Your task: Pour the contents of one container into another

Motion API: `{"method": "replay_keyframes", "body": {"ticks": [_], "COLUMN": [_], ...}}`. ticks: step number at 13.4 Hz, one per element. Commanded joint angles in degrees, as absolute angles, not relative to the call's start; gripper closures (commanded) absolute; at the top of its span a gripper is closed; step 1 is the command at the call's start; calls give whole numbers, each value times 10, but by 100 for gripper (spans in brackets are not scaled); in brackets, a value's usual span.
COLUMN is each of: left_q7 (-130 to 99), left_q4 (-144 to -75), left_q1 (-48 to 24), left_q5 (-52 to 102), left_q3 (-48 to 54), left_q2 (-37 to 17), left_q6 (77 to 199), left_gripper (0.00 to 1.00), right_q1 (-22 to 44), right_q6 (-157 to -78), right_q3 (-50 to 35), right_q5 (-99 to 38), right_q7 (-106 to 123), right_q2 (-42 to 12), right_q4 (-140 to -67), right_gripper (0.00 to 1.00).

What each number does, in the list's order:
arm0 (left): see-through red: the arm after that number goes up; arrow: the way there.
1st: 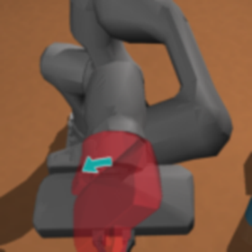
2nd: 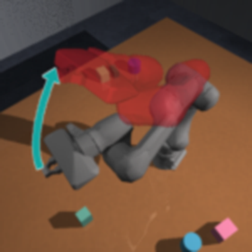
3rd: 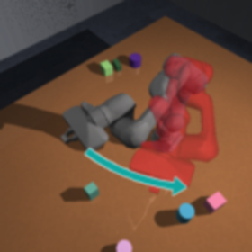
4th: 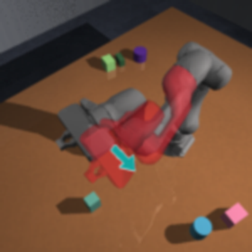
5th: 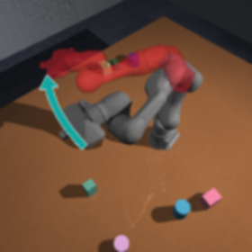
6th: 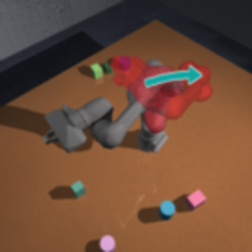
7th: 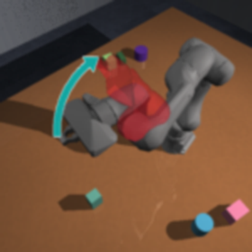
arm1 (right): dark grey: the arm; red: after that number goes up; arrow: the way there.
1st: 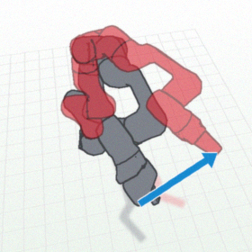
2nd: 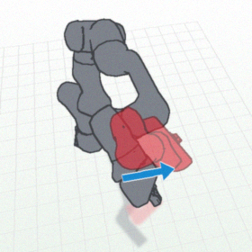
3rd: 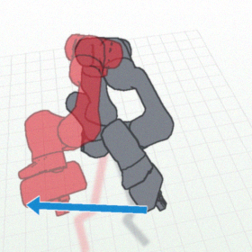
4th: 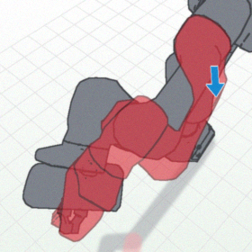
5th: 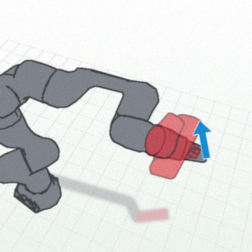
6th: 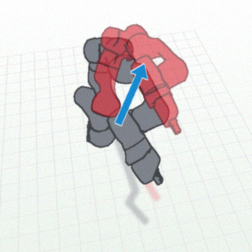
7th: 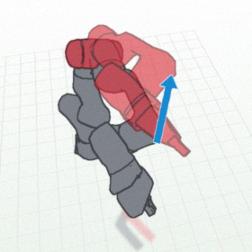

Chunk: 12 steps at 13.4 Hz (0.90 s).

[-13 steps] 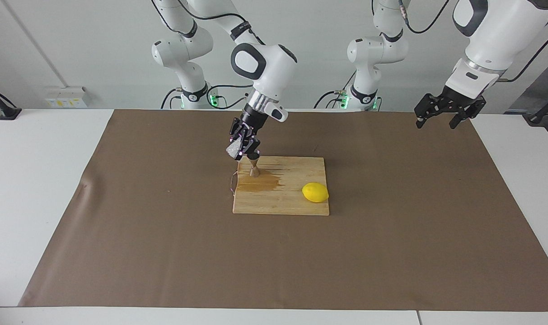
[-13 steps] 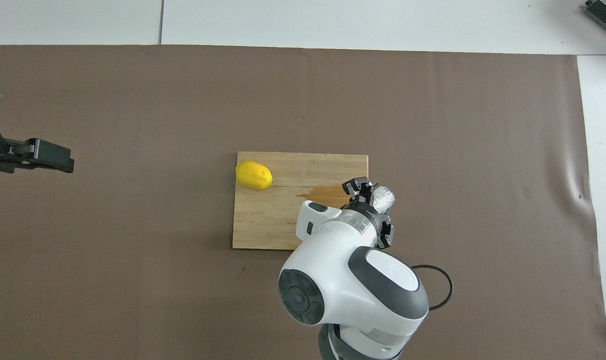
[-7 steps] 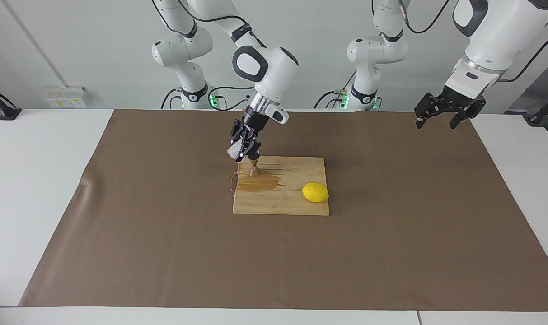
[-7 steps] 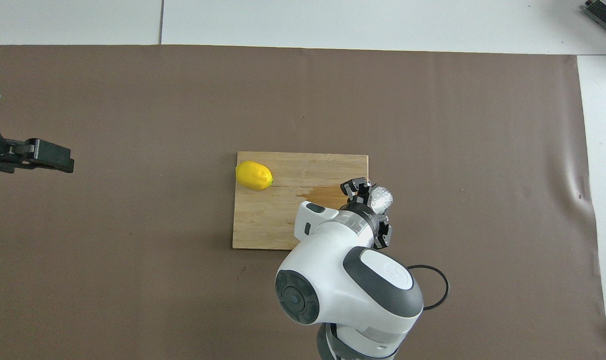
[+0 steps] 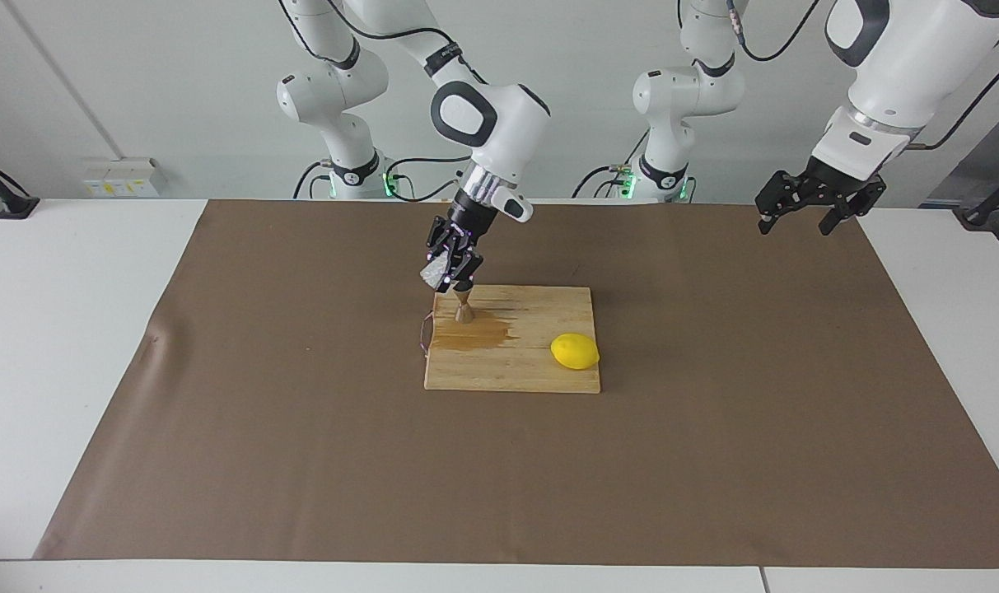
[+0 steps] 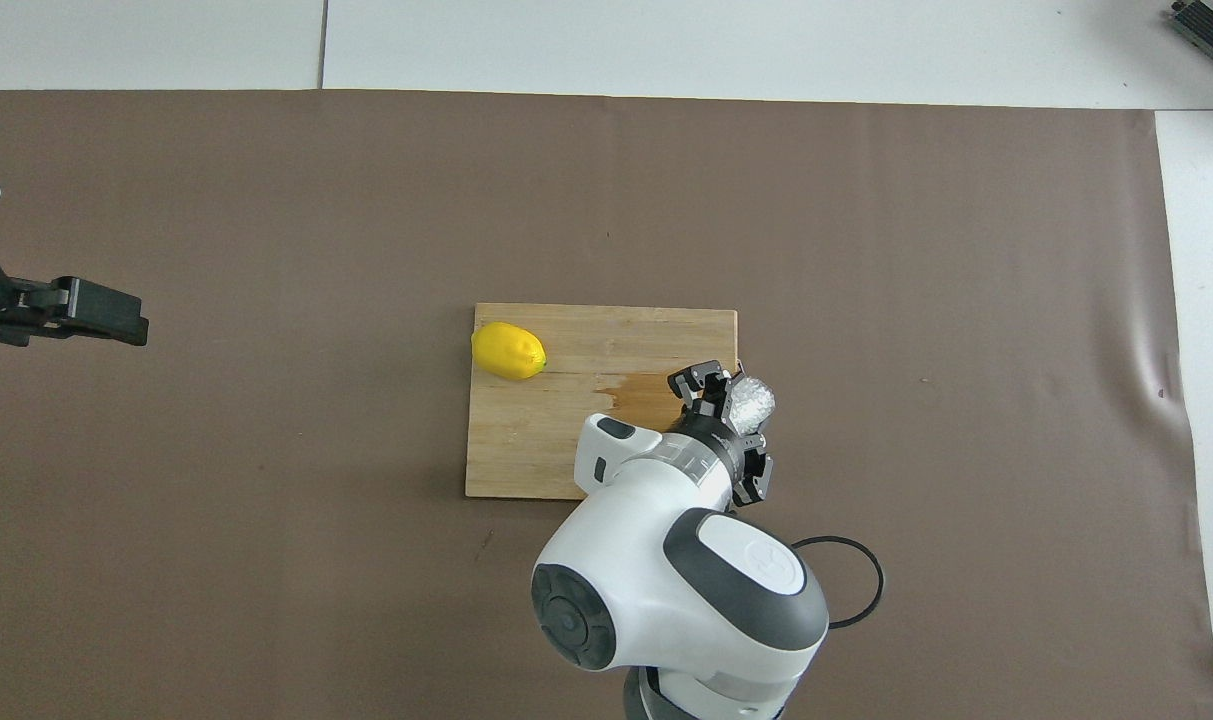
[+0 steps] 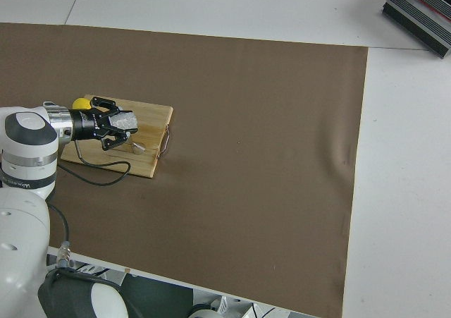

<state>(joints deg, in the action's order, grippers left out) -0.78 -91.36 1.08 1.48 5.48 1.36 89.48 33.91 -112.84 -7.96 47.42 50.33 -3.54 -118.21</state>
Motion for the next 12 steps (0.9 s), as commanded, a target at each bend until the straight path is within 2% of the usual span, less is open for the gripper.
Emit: {"method": "replay_keyframes", "body": {"ticks": [1, 12], "left_q7": [-14, -14], "left_q4": [-920, -920], "left_q1": [13, 13], "left_q5": [18, 18], "left_q3": [55, 55], "left_q2": [18, 18], "left_q6": [897, 897], "left_gripper": [0, 0], "right_q1": [339, 340], "right_q6": [-1113, -1108], "right_q3": [-83, -83], "right_q5": [504, 512], "right_q7": [488, 490], "right_q2": [-40, -42], "right_q4": [-1179, -1179], "right_gripper": [77, 77]}}
